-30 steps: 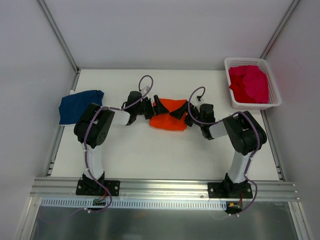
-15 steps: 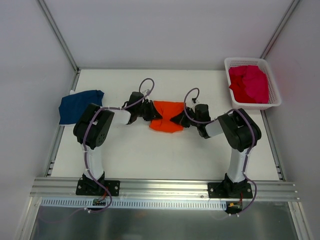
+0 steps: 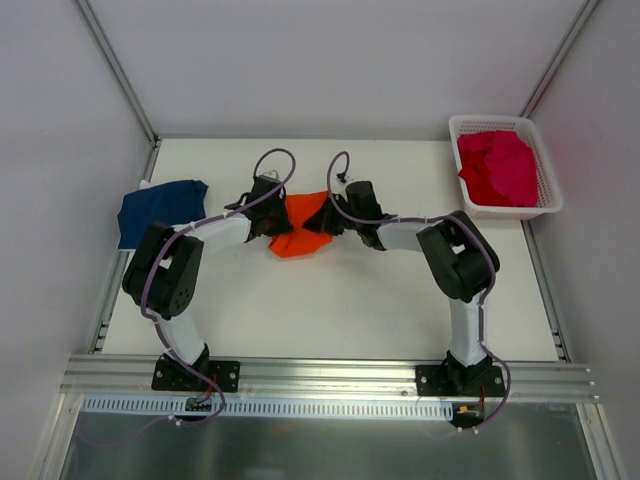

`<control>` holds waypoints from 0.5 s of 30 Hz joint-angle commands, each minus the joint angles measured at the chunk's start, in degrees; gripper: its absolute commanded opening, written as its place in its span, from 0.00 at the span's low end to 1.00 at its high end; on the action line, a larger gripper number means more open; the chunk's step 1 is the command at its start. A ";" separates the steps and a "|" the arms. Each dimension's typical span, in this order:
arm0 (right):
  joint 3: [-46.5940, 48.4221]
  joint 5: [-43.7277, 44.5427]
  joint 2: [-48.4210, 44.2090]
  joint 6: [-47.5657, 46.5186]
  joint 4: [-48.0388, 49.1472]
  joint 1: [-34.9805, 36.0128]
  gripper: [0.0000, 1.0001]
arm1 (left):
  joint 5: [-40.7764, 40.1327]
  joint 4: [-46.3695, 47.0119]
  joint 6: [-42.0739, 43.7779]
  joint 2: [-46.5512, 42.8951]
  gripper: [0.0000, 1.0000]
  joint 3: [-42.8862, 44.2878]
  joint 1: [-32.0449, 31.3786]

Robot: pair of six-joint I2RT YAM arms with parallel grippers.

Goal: Fold and stack the t-shirts
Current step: Neatly place the folded tshirt to the corner

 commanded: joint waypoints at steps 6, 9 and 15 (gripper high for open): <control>26.89 -0.29 6.39 -6.28 -18.38 8.10 0.00 | -17.40 -12.79 6.40 -7.54 0.00 6.37 4.27; 34.55 -0.46 10.88 -6.72 -22.08 9.59 0.00 | -22.32 -14.90 7.54 -9.03 0.00 7.86 5.41; 45.37 -0.81 18.25 -6.46 -26.04 11.53 0.01 | -26.02 -17.97 10.09 -9.64 0.00 9.88 8.40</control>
